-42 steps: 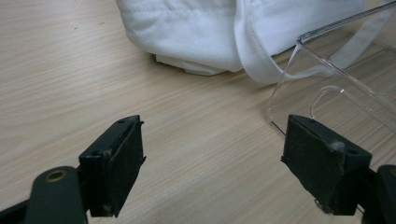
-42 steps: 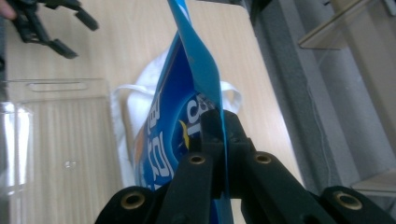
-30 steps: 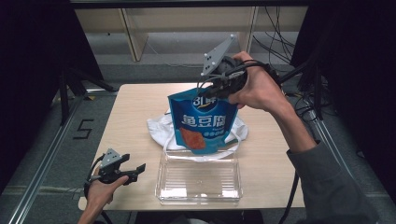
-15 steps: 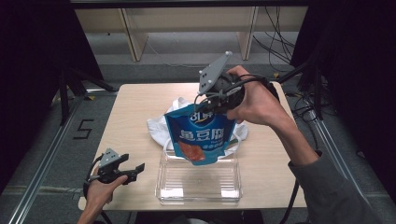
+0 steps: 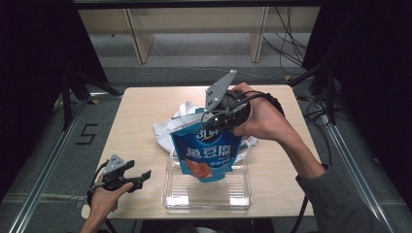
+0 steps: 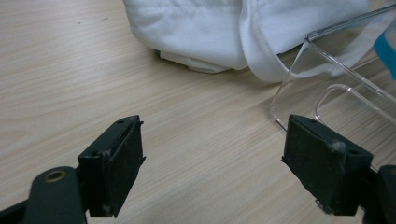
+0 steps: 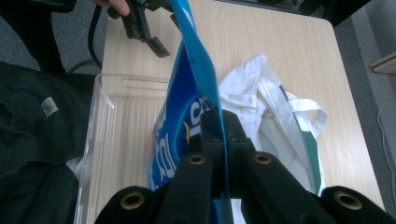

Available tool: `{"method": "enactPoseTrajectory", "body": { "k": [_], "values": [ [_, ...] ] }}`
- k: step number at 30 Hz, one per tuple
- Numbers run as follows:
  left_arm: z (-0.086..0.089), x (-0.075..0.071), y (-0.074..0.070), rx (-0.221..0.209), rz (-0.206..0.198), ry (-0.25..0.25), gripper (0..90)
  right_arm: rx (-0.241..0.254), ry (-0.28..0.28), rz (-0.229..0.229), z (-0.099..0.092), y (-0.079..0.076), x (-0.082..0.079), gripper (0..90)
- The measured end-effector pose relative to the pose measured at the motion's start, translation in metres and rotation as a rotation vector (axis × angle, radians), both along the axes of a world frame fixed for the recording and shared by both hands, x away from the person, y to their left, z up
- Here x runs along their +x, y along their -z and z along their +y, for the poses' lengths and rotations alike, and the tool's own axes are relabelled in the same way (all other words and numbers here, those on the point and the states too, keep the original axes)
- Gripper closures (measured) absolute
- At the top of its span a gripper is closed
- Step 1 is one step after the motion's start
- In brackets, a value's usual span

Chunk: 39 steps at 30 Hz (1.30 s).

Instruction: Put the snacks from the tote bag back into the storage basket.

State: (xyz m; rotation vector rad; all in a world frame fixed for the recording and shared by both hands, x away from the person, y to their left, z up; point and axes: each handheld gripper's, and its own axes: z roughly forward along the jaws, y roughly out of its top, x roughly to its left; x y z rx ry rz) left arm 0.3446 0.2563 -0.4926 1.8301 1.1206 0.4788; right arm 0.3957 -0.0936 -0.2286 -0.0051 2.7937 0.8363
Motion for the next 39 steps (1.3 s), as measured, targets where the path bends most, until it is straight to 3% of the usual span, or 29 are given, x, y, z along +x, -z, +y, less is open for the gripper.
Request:
{"method": "enactPoseTrajectory", "body": {
  "k": [2, 3, 4, 5, 10, 15, 16, 21, 26, 27, 28, 30, 32, 39],
  "values": [
    [0.0, 0.0, 0.0, -0.003, -0.002, 0.0, 19.3, -0.001, -0.003, 0.006, 0.0, 0.005, 0.001, 90.0],
    [0.0, 0.0, 0.0, 0.0, 0.0, 0.003, 19.3, -0.003, 0.016, 0.048, 0.0, 0.007, 0.0, 90.0],
    [0.0, 0.0, 0.0, 0.0, 0.003, 0.002, 19.3, 0.007, -0.033, 0.01, 0.001, 0.01, 0.004, 90.0],
    [0.0, 0.0, 0.0, 0.008, -0.001, 0.005, 19.3, 0.005, -0.003, 0.024, 0.0, 0.011, 0.002, 90.0],
    [0.0, 0.0, 0.0, 0.01, 0.0, 0.006, 19.3, 0.006, 0.006, 0.049, -0.001, 0.021, 0.005, 90.0],
    [0.0, 0.0, 0.0, 0.011, -0.002, 0.008, 19.3, -0.004, 0.007, 0.062, 0.0, 0.03, 0.009, 90.0],
    [-0.001, 0.0, 0.0, 0.001, -0.003, 0.007, 19.3, -0.002, -0.015, 0.058, 0.0, 0.032, 0.011, 90.0],
    [-0.001, -0.001, 0.0, 0.007, 0.004, 0.005, 19.3, -0.008, 0.015, 0.075, 0.0, 0.037, 0.012, 90.0],
    [-0.001, -0.001, 0.001, 0.004, 0.002, 0.013, 19.3, -0.001, -0.004, 0.074, 0.0, 0.043, 0.016, 90.0],
    [-0.001, 0.0, 0.0, -0.001, 0.0, 0.006, 19.3, -0.003, 0.015, 0.082, 0.0, 0.044, 0.015, 90.0],
    [-0.001, 0.0, 0.0, -0.001, 0.0, 0.007, 19.3, 0.0, -0.002, 0.075, 0.0, 0.045, 0.017, 90.0],
    [-0.001, -0.001, 0.0, 0.002, 0.001, 0.014, 19.3, -0.002, 0.018, 0.089, -0.001, 0.047, 0.017, 90.0],
    [-0.001, -0.001, 0.001, 0.003, 0.003, 0.014, 19.3, 0.0, 0.0, 0.083, -0.001, 0.05, 0.019, 90.0],
    [-0.001, 0.0, 0.0, 0.009, -0.006, 0.015, 19.3, 0.017, 0.015, 0.102, -0.004, 0.052, 0.018, 90.0]
  ]
}}
